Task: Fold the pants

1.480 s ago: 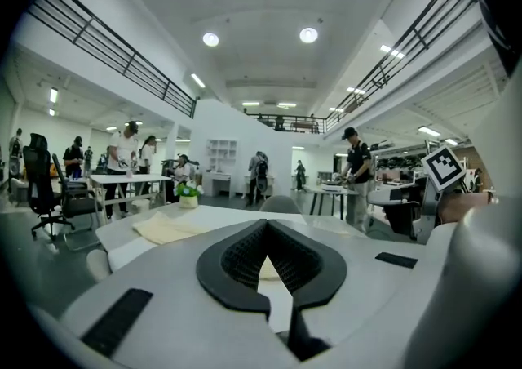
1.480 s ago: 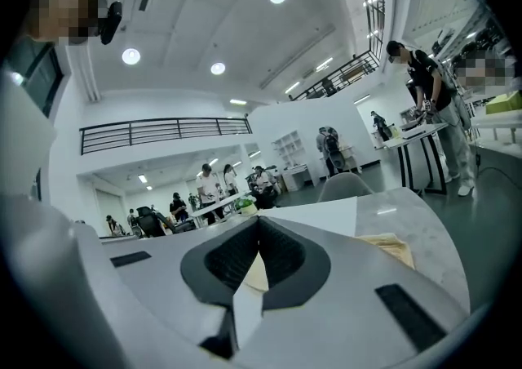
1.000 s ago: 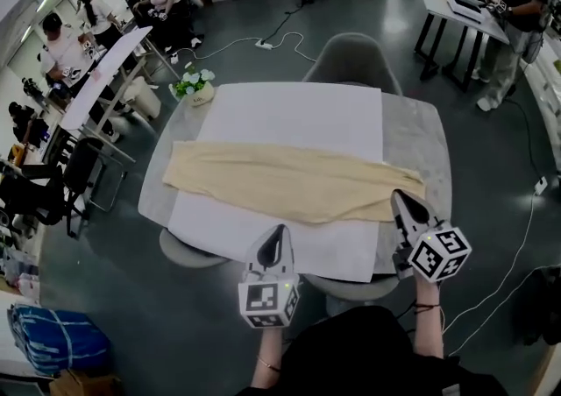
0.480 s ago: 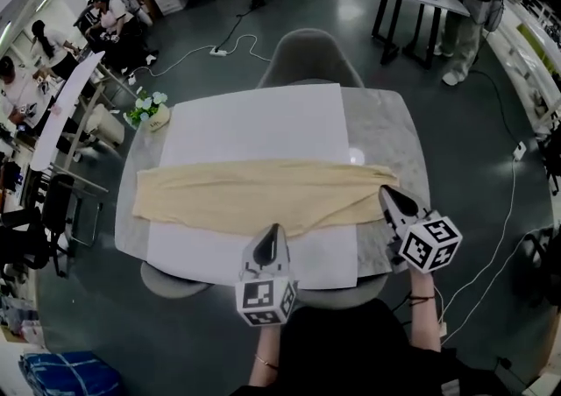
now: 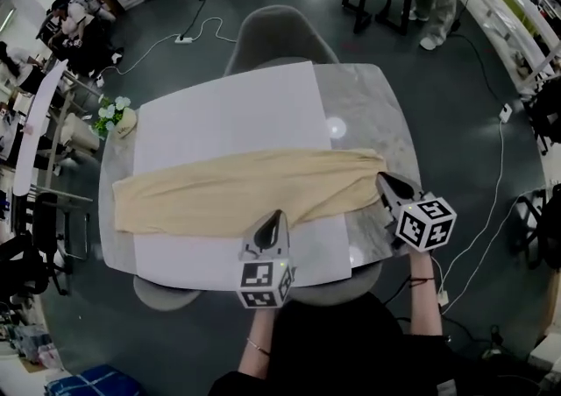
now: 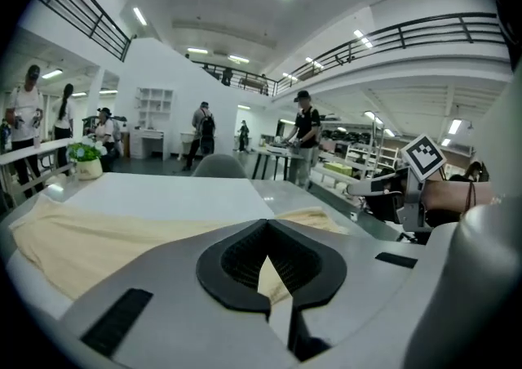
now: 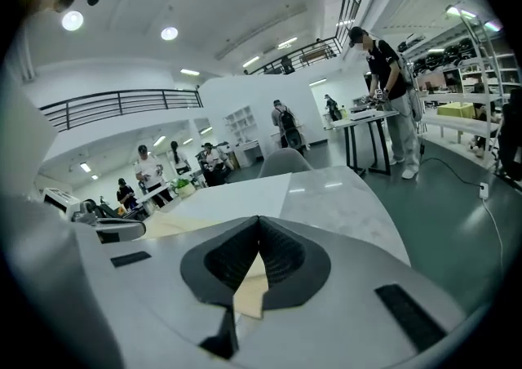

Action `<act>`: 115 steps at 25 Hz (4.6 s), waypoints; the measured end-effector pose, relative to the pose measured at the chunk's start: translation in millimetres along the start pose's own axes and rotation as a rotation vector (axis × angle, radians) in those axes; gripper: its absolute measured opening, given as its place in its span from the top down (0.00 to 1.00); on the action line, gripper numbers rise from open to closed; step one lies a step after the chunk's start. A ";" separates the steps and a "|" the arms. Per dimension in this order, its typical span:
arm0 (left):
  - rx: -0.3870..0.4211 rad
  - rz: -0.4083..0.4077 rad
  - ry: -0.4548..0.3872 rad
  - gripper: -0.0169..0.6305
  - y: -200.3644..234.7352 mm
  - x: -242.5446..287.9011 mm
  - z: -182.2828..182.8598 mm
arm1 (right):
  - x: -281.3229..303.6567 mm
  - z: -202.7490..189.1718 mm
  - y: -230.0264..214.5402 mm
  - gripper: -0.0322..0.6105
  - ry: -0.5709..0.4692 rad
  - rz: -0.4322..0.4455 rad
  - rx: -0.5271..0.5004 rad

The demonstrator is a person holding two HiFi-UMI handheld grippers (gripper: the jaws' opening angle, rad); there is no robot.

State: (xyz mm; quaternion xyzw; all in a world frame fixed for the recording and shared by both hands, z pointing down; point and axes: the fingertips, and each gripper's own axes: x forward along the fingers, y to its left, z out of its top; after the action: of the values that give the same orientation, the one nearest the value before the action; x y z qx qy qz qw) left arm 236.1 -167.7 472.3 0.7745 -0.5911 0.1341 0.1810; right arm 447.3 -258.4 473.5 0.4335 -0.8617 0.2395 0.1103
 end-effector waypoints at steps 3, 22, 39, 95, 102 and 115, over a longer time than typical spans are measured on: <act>0.006 -0.049 0.041 0.96 -4.9 20.5 -9.1 | 11.2 -6.4 -20.0 0.93 0.030 -0.040 0.016; 0.025 -0.141 0.163 0.96 -7.9 89.1 -36.5 | 84.8 -71.6 -119.0 0.64 0.349 -0.127 -0.021; -0.002 -0.095 0.169 0.96 1.4 87.1 -42.5 | 105.0 -85.7 -114.5 0.77 0.459 -0.008 -0.131; -0.052 0.073 -0.055 0.96 105.6 -63.8 -11.4 | 72.9 -3.7 83.1 0.89 0.270 0.064 0.351; -0.048 0.033 -0.069 0.96 148.5 -85.5 -11.2 | 79.0 7.8 126.3 0.89 0.186 0.040 0.393; -0.060 -0.022 -0.079 0.96 207.8 -125.1 -17.1 | 104.1 9.9 217.1 0.89 0.107 0.054 0.419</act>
State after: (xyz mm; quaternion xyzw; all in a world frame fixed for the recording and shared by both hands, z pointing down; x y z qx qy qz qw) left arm 2.7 -100.7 460.2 0.7799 -0.5928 0.0836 0.1824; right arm 211.4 -225.1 437.5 0.4104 -0.7973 0.4389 0.0567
